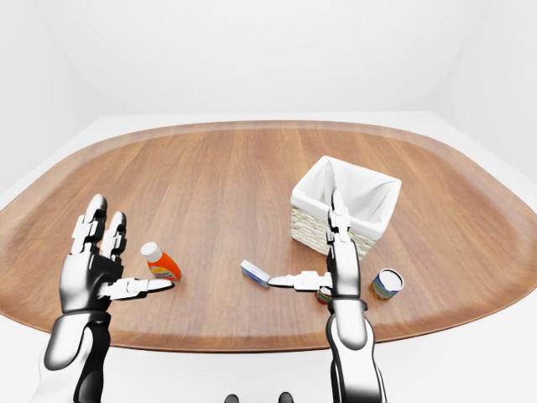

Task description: Pick up the ketchup, and put it in the basket.

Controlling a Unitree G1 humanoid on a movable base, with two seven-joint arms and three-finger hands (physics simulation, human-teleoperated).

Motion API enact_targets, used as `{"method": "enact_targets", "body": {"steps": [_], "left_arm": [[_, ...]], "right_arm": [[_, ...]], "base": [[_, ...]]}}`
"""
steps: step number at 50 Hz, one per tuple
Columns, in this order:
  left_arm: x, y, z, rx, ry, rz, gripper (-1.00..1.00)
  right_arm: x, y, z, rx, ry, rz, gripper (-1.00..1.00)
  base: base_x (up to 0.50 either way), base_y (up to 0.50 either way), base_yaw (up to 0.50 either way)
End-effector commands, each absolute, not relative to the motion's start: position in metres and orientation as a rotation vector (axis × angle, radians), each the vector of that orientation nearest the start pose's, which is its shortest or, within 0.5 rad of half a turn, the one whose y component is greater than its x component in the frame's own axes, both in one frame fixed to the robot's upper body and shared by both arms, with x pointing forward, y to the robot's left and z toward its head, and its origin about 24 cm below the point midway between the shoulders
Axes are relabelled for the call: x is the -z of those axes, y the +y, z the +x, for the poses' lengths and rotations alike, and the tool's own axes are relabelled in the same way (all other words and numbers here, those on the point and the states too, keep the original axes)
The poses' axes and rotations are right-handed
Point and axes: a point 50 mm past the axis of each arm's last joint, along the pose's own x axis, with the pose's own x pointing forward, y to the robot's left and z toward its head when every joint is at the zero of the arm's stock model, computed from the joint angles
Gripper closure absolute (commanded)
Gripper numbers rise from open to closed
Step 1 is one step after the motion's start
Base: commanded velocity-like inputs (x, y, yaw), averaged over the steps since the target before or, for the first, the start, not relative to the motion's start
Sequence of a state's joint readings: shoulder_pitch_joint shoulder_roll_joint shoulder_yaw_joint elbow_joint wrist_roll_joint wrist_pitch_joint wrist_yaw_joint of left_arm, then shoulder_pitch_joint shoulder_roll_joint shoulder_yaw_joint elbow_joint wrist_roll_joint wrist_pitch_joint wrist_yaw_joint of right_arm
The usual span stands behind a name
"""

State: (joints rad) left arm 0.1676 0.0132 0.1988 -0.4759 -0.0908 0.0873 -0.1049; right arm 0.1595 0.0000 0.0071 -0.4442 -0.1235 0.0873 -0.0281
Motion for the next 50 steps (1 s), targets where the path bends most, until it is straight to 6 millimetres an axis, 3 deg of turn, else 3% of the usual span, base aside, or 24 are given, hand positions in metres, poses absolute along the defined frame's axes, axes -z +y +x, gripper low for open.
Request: {"method": "enact_targets", "body": {"steps": [1,19,50], "left_arm": [[-0.096,0.223,0.208,-0.184,-0.178,0.044,-1.0],[-0.046,0.253,0.23,-0.285,-0.047,0.08,-1.0],[0.009,0.26,0.264,-0.34,0.237,0.089,-1.0]], "right_arm": [[-0.101,-0.16,0.218,0.089,-0.204,-0.128,-1.0],[-0.102,-0.157,0.216,0.078,-0.208,-0.126,-1.0],[-0.103,-0.156,0.215,0.073,-0.212,-0.124,-1.0]], "base": [[0.0,0.0,0.0],[0.0,0.0,0.0],[0.0,0.0,0.0]]}}
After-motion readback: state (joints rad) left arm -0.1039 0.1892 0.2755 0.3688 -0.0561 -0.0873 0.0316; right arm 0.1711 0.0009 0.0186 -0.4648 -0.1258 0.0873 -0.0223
